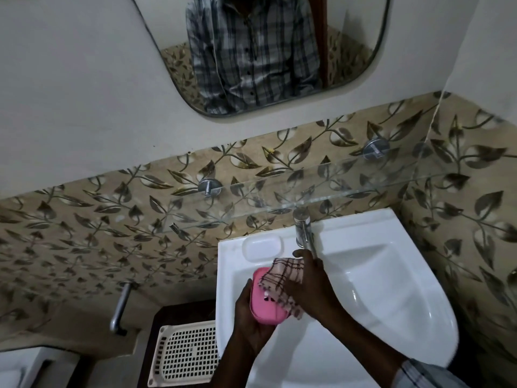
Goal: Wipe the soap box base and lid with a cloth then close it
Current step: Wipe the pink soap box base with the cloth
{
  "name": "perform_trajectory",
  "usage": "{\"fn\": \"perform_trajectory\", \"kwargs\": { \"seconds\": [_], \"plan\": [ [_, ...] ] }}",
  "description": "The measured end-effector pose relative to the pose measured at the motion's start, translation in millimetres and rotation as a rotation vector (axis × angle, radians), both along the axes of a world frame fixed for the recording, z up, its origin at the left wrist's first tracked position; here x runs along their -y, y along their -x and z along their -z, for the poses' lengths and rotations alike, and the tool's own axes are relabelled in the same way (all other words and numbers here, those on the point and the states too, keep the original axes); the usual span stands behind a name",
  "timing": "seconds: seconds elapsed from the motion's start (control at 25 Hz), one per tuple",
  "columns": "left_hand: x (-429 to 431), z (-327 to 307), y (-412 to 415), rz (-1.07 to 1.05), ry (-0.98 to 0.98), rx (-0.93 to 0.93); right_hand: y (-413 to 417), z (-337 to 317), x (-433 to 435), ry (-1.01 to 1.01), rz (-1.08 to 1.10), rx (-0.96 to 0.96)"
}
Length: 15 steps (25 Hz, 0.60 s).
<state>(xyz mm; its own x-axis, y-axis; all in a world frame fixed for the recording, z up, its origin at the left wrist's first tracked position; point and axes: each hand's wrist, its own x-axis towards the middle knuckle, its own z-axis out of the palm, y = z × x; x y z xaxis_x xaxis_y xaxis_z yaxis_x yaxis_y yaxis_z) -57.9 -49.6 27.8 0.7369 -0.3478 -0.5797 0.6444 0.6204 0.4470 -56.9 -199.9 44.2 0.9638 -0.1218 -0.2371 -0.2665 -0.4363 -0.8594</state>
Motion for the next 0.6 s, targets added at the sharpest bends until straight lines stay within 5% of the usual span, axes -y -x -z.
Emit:
{"fn": "perform_trajectory", "kwargs": {
  "seconds": [0.08, 0.16, 0.24, 0.36, 0.48, 0.6],
  "plan": [
    [-7, -3, -3, 0.013, 0.055, 0.000, 8, 2, 1, 0.421, -0.163, 0.192],
    [-12, -6, -8, 0.022, 0.150, -0.033, 6, 3, 4, 0.501, -0.256, 0.482],
    [-16, -9, -16, 0.011, 0.213, -0.063, 0, 9, 18, 0.422, -0.478, 0.672],
    [-19, -6, -24, 0.019, 0.247, -0.132, -8, 15, 37, 0.383, -0.809, 0.560],
    [-12, -9, -30, 0.050, 0.165, -0.186, -17, 32, 34, 0.382, -0.684, 0.723],
    [-18, -14, -42, 0.125, -0.017, -0.200, -36, 26, 36, -0.115, -0.430, 0.442]
  ]
}}
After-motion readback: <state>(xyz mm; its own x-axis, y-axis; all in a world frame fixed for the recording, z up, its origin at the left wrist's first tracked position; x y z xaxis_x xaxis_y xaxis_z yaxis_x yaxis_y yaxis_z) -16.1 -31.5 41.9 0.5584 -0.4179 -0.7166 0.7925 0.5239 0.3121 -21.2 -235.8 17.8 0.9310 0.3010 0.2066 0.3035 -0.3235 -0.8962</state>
